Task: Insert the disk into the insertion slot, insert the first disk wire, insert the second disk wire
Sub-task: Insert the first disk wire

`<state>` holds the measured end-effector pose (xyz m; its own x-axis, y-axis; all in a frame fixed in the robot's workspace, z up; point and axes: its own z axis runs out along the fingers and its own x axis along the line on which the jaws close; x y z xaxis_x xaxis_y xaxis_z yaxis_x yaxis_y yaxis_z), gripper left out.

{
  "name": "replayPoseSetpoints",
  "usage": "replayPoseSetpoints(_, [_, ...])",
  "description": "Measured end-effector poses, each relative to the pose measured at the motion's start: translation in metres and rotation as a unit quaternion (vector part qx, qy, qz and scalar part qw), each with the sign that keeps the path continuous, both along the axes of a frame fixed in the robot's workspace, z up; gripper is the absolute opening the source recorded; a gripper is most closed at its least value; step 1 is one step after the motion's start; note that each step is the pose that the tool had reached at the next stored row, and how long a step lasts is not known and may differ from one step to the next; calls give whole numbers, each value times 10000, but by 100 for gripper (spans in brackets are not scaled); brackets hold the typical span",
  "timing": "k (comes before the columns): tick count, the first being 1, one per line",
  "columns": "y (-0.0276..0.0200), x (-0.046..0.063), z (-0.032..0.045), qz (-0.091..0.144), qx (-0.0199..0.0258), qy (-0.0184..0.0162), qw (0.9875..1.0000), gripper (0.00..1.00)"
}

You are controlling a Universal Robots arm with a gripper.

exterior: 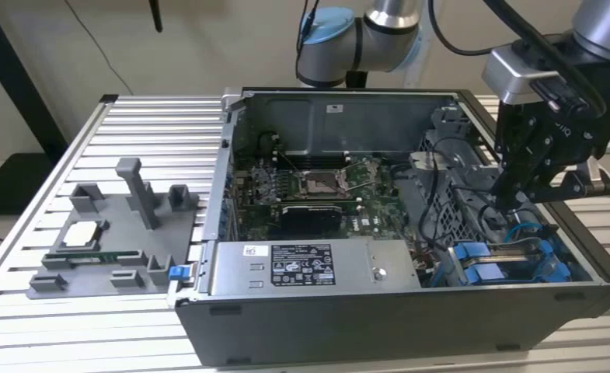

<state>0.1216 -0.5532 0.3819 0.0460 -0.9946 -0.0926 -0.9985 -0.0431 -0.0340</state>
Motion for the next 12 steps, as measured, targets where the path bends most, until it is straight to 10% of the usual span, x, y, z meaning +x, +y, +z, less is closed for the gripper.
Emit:
replayPoseSetpoints(1, [0, 0, -1, 6, 1, -5, 10000, 100])
replayPoseSetpoints(2, [0, 0, -1, 6, 1, -5, 10000, 0])
replayPoseSetpoints(12, [0, 2, -7, 5, -6, -2, 10000, 0])
